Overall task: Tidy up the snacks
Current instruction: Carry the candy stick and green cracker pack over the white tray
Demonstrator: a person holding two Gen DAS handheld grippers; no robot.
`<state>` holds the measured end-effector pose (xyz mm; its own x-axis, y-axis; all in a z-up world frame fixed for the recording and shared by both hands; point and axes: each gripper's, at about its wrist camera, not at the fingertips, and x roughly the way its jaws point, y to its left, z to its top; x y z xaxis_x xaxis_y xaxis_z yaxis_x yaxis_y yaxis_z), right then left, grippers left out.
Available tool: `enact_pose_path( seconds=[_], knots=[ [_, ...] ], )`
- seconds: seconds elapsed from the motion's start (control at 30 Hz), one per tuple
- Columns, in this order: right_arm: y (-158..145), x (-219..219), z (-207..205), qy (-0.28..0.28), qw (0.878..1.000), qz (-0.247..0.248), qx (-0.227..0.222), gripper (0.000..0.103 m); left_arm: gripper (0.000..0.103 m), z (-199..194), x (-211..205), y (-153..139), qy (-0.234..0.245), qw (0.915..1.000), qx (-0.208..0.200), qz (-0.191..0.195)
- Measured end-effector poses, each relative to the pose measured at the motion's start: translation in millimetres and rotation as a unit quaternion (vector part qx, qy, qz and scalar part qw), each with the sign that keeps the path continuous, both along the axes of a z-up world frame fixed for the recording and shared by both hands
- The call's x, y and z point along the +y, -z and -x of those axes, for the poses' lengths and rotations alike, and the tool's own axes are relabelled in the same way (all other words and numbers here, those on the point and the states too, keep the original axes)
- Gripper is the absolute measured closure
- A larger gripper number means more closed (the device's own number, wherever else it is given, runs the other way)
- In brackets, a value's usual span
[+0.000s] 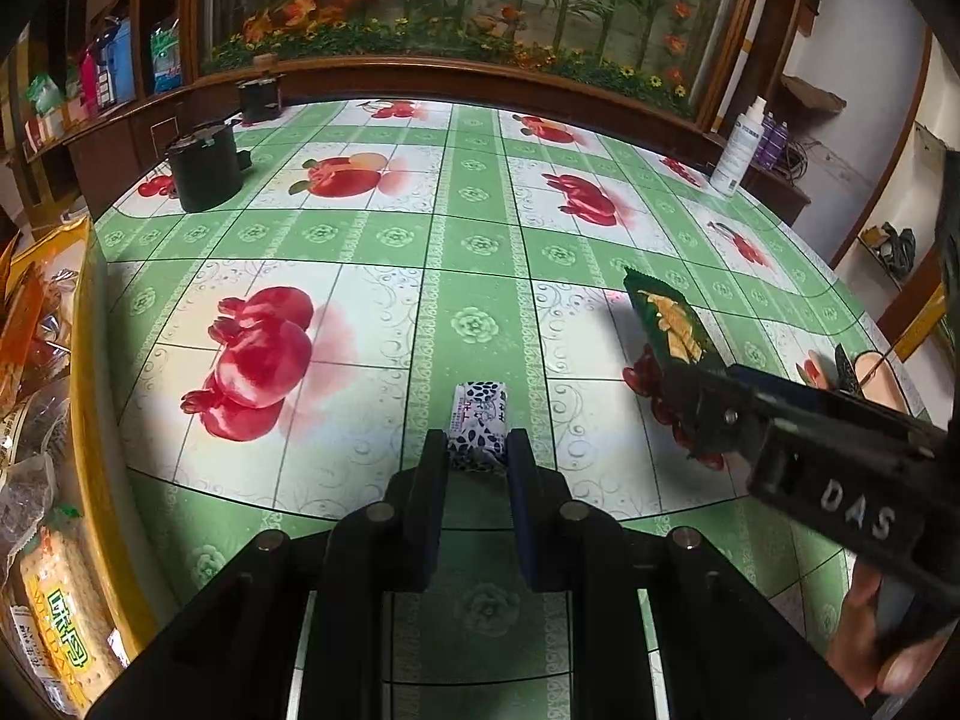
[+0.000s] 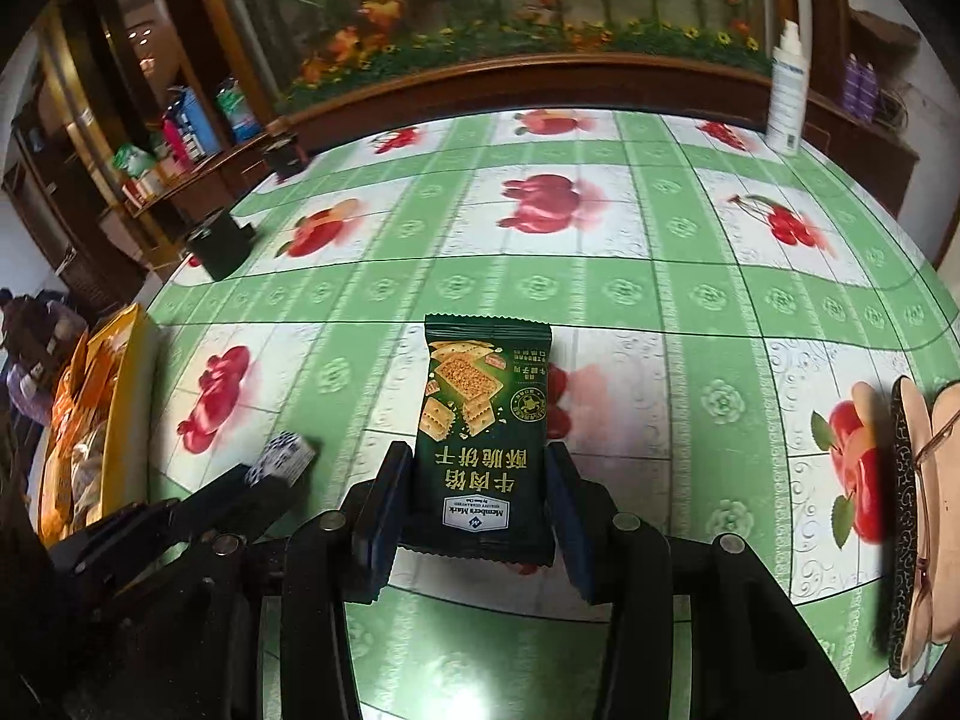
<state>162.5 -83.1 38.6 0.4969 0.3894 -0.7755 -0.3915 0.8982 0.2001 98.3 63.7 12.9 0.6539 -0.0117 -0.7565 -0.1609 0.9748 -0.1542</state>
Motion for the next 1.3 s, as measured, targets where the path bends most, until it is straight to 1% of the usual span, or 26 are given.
enact_pose_path(
  seconds=[0.23,0.47,0.57,0.6,0.63,0.7,0.77,0.8,0.87,0.9,0.93,1.07,1.3],
  knots=[
    [2,5,2,-0.009,1.0,-0.001,0.0,0.055,0.084,3,0,-5,-0.003,0.9999,-0.014,-0.003],
    [1,4,1,-0.009,1.0,0.003,0.0,0.055,0.084,-1,-1,2,0.0,1.0,0.0,-0.009],
    [7,5,-1,-0.009,1.0,0.006,0.015,0.055,0.083,-2,-3,3,0.0,0.9999,0.003,-0.014],
    [8,5,-2,-0.01,1.0,0.007,0.018,0.055,0.078,-3,-2,4,-0.001,0.9999,0.004,-0.014],
    [9,5,-2,-0.01,1.0,0.008,0.019,0.055,0.069,-4,-2,4,-0.001,0.9999,0.003,-0.013],
    [10,5,-2,-0.008,1.0,0.011,0.02,0.055,0.065,-7,0,3,-0.009,0.9998,0.0,-0.016],
    [10,5,-2,-0.006,1.0,0.013,0.02,0.055,0.065,-13,1,5,-0.007,0.9999,0.003,-0.012],
    [11,5,-2,-0.005,1.0,0.014,0.021,0.055,0.065,-15,2,6,-0.008,0.9999,0.004,-0.013],
    [12,5,-2,-0.004,1.0,0.016,0.023,0.055,0.067,-17,-1,6,-0.006,0.9996,0.003,-0.029],
    [12,5,-2,-0.003,1.0,0.016,0.023,0.055,0.077,-17,-2,6,-0.006,0.9995,0.002,-0.032],
    [12,5,-3,-0.003,1.0,0.015,0.024,0.055,0.085,-16,-3,6,-0.004,0.9995,0.002,-0.033],
    [10,5,-2,-0.004,1.0,0.015,0.02,0.055,0.085,-14,-3,6,-0.006,0.9995,-0.002,-0.032],
    [3,1,0,0.001,1.0,0.004,0.008,0.055,0.085,-2,-4,-6,-0.012,0.9982,-0.032,-0.049]
  ],
)
